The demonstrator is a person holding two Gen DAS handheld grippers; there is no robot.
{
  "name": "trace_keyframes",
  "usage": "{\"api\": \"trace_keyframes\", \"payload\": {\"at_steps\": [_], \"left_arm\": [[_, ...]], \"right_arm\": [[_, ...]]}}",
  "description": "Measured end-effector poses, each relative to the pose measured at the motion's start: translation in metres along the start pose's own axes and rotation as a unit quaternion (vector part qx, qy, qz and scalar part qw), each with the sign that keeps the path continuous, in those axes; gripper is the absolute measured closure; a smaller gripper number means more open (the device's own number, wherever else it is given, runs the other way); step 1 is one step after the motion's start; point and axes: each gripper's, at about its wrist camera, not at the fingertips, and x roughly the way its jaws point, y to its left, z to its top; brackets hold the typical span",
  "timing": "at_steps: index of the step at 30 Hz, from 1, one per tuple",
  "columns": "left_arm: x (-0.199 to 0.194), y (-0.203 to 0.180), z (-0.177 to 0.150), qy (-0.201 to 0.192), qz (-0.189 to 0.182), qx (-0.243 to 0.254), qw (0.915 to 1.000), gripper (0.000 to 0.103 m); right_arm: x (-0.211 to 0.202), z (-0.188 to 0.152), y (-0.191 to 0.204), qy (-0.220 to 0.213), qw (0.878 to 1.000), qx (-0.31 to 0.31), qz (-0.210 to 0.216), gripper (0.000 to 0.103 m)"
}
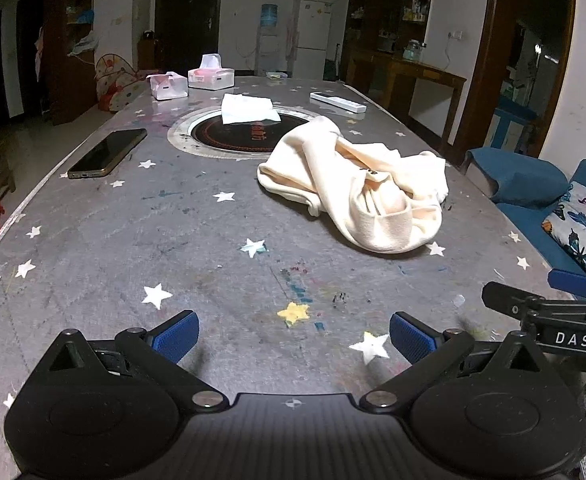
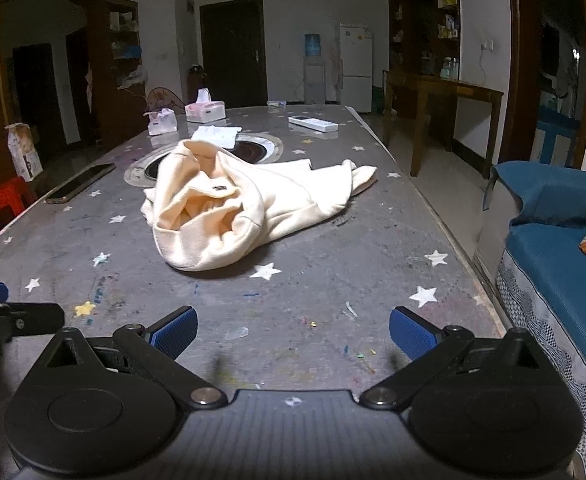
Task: Fold clothes
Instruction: 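Move both grippers toward the crumpled cream sweatshirt on the table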
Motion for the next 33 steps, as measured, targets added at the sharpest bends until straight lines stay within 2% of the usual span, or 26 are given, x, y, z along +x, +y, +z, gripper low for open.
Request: {"api": "trace_keyframes", "payload": {"at_steps": [14, 33], "left_arm": [[-0.009, -0.005, -0.001, -0.003, -0.002, 0.000, 1.0000, 0.000], [0.004, -0.005, 0.003, 0.009, -0.006, 0.005, 0.9999, 0.000]], "right_arm": [[-0.010, 0.000, 0.009, -0.009, 1.000, -0.006, 0.006, 0.000], [0.000, 0.001, 0.014, 0.000, 1.000, -0.004, 0.015, 0.000]]}}
